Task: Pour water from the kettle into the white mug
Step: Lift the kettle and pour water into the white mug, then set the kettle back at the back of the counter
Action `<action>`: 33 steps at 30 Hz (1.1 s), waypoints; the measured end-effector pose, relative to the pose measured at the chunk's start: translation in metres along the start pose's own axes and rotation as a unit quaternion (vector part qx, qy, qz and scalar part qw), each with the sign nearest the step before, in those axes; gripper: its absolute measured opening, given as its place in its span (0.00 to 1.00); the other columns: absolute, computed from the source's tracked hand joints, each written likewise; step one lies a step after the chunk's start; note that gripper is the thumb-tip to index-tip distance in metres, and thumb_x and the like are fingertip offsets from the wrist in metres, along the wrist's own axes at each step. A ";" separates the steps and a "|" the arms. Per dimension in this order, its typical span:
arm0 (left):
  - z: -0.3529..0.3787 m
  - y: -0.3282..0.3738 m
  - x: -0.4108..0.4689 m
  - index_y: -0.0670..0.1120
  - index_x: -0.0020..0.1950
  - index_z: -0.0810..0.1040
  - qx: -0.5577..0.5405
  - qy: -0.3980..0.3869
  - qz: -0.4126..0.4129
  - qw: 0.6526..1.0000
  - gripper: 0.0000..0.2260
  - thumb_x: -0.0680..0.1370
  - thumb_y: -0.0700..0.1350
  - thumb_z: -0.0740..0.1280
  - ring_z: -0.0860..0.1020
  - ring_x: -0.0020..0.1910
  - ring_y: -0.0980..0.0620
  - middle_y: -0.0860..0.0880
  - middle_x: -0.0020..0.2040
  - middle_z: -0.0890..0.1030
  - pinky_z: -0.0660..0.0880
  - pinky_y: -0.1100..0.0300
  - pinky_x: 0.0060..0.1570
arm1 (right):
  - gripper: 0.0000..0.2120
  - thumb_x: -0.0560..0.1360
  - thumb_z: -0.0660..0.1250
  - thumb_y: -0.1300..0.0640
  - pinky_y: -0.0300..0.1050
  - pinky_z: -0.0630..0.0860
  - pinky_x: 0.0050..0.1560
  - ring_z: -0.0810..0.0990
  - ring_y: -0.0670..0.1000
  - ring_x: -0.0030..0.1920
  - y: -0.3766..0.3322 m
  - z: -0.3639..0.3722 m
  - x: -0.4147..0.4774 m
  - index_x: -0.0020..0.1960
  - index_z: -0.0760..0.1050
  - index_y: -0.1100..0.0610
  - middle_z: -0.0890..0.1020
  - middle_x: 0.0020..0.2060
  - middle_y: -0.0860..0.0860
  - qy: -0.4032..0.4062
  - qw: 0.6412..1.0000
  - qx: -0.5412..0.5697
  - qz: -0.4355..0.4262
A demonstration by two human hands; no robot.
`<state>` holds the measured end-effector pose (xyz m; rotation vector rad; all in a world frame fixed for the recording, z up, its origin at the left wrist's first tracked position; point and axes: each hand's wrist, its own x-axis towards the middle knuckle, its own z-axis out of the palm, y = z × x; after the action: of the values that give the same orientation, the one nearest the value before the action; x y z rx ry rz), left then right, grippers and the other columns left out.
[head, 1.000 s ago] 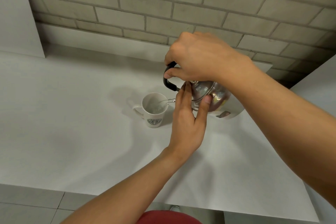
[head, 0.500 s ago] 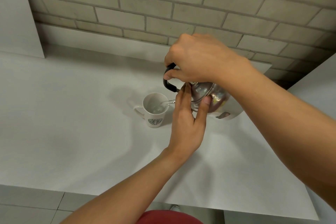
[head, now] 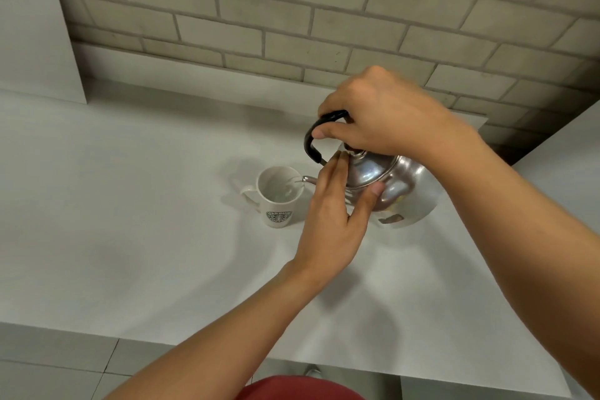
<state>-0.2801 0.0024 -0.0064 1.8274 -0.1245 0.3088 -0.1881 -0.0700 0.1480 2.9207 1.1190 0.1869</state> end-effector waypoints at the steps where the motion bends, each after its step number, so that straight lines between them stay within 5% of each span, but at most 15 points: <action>1: -0.001 -0.001 0.000 0.50 0.82 0.64 0.012 -0.011 0.002 1.000 0.29 0.84 0.61 0.63 0.69 0.73 0.65 0.53 0.77 0.70 0.61 0.79 0.67 | 0.17 0.79 0.67 0.37 0.57 0.81 0.46 0.82 0.57 0.47 0.004 0.003 -0.005 0.57 0.85 0.48 0.85 0.43 0.51 0.017 1.000 0.015 -0.001; 10: -0.012 -0.007 0.007 0.48 0.82 0.66 0.126 -0.077 0.054 0.987 0.32 0.81 0.59 0.69 0.63 0.78 0.58 0.51 0.81 0.67 0.51 0.83 0.67 | 0.15 0.79 0.71 0.43 0.46 0.78 0.46 0.83 0.51 0.40 0.033 0.038 -0.058 0.55 0.87 0.52 0.87 0.40 0.51 0.211 0.967 0.129 0.056; 14: -0.024 -0.009 0.012 0.47 0.64 0.82 0.120 -0.045 0.096 0.987 0.15 0.81 0.52 0.73 0.78 0.59 0.57 0.51 0.62 0.82 0.70 0.72 0.61 | 0.13 0.77 0.75 0.45 0.37 0.76 0.46 0.81 0.44 0.38 0.042 0.055 -0.081 0.55 0.88 0.52 0.86 0.39 0.48 0.269 0.937 0.196 0.106; 17: -0.029 -0.010 0.018 0.48 0.50 0.78 0.105 0.026 0.098 0.989 0.07 0.80 0.48 0.73 0.79 0.48 0.55 0.54 0.47 0.80 0.76 0.62 0.46 | 0.11 0.76 0.76 0.47 0.31 0.72 0.44 0.80 0.39 0.37 0.046 0.069 -0.094 0.54 0.88 0.52 0.86 0.39 0.48 0.295 0.921 0.218 0.127; 19: -0.031 -0.007 0.026 0.51 0.55 0.76 0.106 0.041 0.084 0.990 0.08 0.81 0.51 0.71 0.79 0.51 0.57 0.57 0.53 0.78 0.78 0.62 0.45 | 0.11 0.76 0.77 0.47 0.28 0.71 0.44 0.80 0.37 0.38 0.047 0.078 -0.100 0.54 0.88 0.52 0.86 0.39 0.46 0.306 0.913 0.235 0.138; 23: -0.032 0.000 0.047 0.60 0.79 0.68 0.134 -0.081 0.086 0.984 0.21 0.85 0.55 0.65 0.76 0.60 0.64 0.64 0.66 0.72 0.77 0.68 0.56 | 0.12 0.76 0.76 0.45 0.25 0.70 0.45 0.81 0.38 0.41 0.051 0.089 -0.107 0.55 0.88 0.51 0.85 0.39 0.42 0.310 0.904 0.257 0.145; 28: -0.027 0.005 0.067 0.50 0.74 0.78 0.146 -0.103 0.133 0.975 0.16 0.86 0.47 0.64 0.78 0.59 0.62 0.52 0.63 0.84 0.68 0.77 0.59 | 0.12 0.75 0.76 0.46 0.25 0.71 0.47 0.83 0.40 0.44 0.058 0.092 -0.104 0.55 0.88 0.50 0.85 0.41 0.41 0.310 0.896 0.275 0.161; 33: -0.025 0.000 0.088 0.53 0.71 0.79 0.143 -0.108 0.138 0.974 0.14 0.87 0.47 0.62 0.81 0.54 0.56 0.53 0.57 0.84 0.72 0.69 0.55 | 0.15 0.77 0.71 0.40 0.24 0.70 0.47 0.82 0.38 0.46 0.077 0.099 -0.090 0.59 0.85 0.47 0.85 0.44 0.40 0.267 0.902 0.294 0.167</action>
<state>-0.1992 0.0334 0.0242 2.1298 -0.5112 0.3344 -0.1921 -0.1842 0.0441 3.7412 0.7804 0.8352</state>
